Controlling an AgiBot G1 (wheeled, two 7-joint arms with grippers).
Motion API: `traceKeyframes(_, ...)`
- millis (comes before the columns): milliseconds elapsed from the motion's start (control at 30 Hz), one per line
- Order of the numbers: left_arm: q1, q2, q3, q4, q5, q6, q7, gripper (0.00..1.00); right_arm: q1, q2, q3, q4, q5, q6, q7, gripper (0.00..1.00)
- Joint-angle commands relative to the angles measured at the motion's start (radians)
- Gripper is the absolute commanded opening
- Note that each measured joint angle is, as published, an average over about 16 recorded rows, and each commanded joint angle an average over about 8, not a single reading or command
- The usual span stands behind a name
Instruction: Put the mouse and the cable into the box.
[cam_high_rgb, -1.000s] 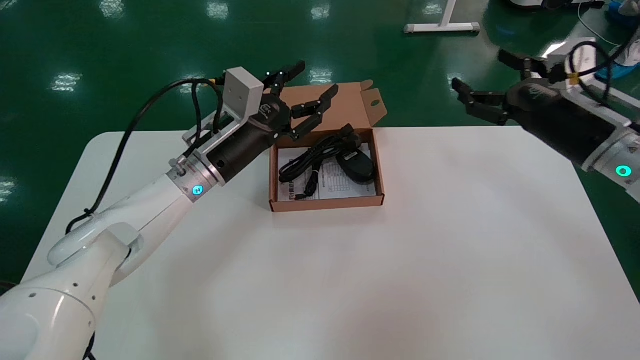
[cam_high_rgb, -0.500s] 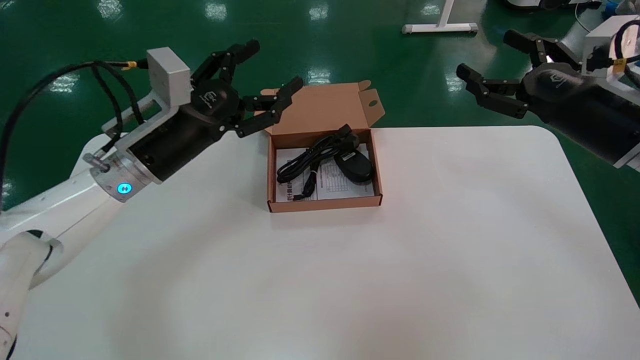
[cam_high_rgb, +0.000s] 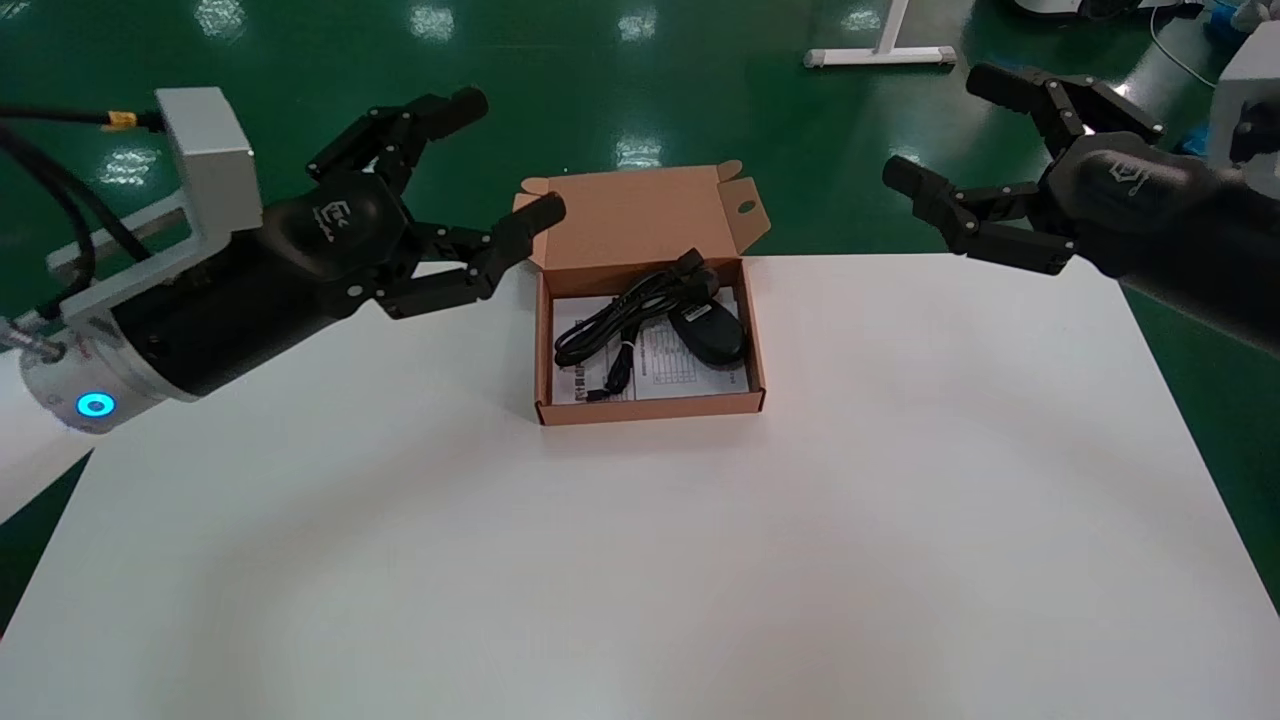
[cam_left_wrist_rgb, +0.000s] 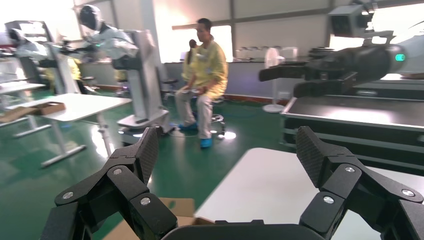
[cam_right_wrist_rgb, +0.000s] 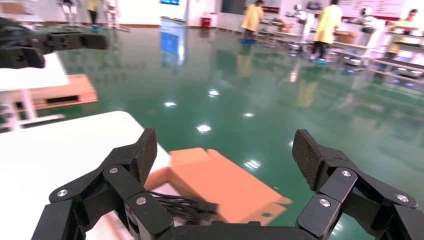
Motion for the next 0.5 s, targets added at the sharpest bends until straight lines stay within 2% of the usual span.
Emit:
traceKeyframes(33, 0.009, -0.026, 0.004, -0.034, -0.004, 0.016, -0.034, 1.0, -0.017, 0.014, -0.002, 0.046, 0.007, -0.011, 0.031, 1.0)
traceKeyframes(500, 0.069, -0.201, 0.035, -0.265, -0.029, 0.122, -0.264, 1.0, -0.134, 0.113, -0.018, 0.362, 0.055, -0.085, 0.242, 1.0)
